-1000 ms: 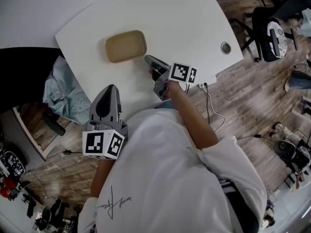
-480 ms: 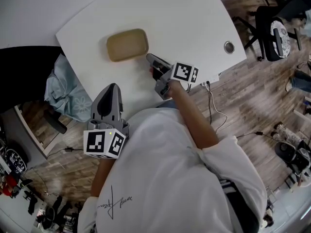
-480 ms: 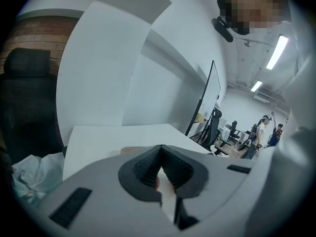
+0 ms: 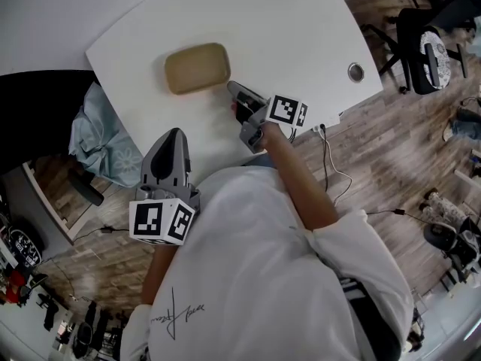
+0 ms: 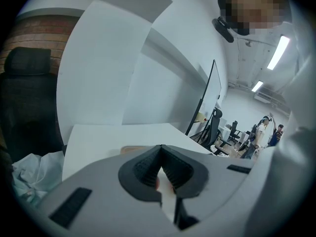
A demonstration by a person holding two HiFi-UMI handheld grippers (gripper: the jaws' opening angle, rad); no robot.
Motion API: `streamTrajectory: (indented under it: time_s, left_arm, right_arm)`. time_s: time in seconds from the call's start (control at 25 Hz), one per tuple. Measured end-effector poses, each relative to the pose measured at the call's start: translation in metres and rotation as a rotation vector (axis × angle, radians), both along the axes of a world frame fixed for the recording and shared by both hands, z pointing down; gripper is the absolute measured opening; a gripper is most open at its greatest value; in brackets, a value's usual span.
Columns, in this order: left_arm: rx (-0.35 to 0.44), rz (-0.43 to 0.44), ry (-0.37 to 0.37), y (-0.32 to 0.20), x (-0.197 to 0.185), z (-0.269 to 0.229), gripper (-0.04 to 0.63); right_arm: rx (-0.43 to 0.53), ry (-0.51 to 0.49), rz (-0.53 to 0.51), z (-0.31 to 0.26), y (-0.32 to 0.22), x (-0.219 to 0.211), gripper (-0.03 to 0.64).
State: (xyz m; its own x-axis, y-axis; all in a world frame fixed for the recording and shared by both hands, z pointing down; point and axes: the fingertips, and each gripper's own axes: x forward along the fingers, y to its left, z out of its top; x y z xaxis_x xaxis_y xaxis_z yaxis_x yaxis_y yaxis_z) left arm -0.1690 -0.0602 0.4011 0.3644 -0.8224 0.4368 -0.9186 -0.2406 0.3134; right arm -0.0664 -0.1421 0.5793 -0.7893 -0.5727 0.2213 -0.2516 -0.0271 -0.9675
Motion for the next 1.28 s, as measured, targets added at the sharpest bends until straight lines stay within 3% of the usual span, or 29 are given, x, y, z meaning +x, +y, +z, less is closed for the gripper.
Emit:
streamTrajectory:
  time_s: [0.6,1.28]
  left_arm:
    - [-0.005,-0.009,0.015,0.0011,-0.0046,0.001,0.008]
    - [0.013,-0.013,0.033,0.0028,-0.0063,-0.0007,0.008]
  right_arm:
    - [-0.024,-0.001,-0.005,-0.0007,0.0044,-0.002,0.012]
    - [0.015,-0.014,-0.011,-0.0083,0.0033,-0.0023,0.012]
